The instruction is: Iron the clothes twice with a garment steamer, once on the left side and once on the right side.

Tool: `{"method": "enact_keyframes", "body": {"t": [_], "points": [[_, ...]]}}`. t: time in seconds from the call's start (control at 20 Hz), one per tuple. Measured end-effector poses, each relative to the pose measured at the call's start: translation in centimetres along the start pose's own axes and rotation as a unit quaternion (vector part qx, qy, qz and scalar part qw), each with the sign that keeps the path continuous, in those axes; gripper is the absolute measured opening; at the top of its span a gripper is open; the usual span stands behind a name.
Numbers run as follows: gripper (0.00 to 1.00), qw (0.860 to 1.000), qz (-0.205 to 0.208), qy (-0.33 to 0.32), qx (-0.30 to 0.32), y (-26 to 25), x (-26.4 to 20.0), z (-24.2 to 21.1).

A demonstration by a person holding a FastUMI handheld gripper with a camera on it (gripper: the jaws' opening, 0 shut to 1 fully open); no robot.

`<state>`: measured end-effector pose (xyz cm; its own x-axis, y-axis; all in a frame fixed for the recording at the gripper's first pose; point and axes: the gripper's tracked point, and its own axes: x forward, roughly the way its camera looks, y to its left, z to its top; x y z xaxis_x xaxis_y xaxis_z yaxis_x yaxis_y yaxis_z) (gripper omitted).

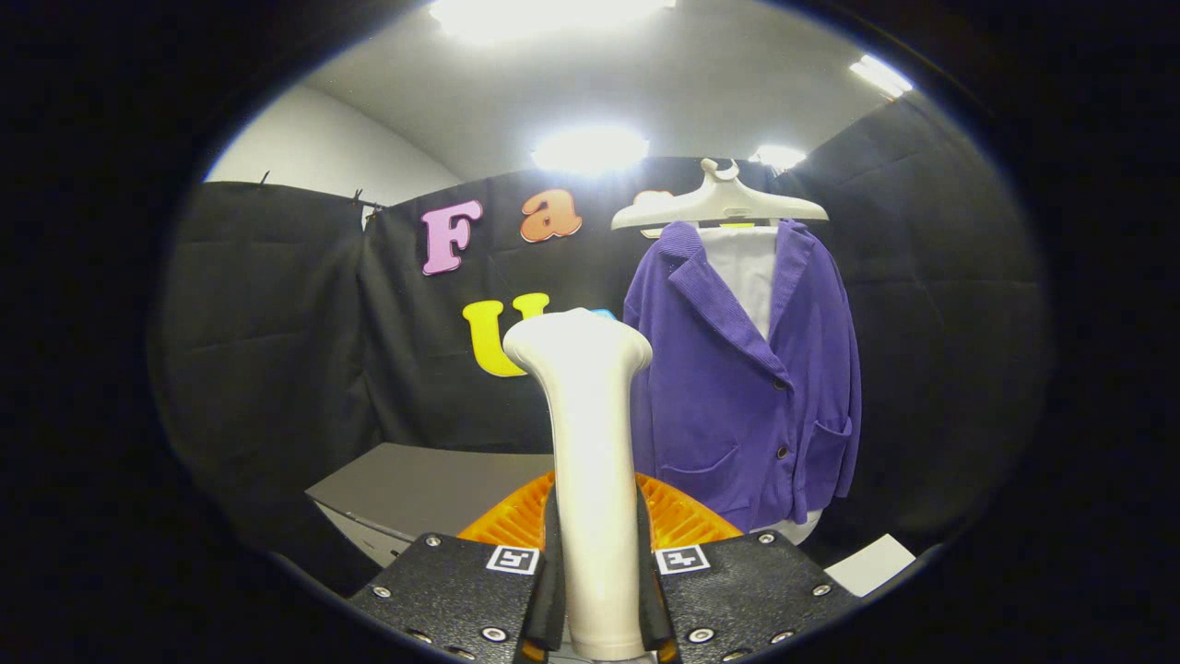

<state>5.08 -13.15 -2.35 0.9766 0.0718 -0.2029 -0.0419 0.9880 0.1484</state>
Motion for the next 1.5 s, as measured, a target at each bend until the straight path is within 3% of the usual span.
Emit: {"method": "enact_keyframes", "body": {"t": [0.5,0.85,1.15,1.5], "points": [[0.30,0.996,-0.062,-0.056,0.018,-5.6,7.0,5.5],[0.30,0.990,-0.119,-0.074,0.012,-9.2,12.0,6.4],[0.30,0.988,-0.145,-0.045,-0.007,-10.9,15.4,3.4],[0.30,0.987,-0.160,-0.017,-0.006,-12.3,15.7,-1.9]]}}
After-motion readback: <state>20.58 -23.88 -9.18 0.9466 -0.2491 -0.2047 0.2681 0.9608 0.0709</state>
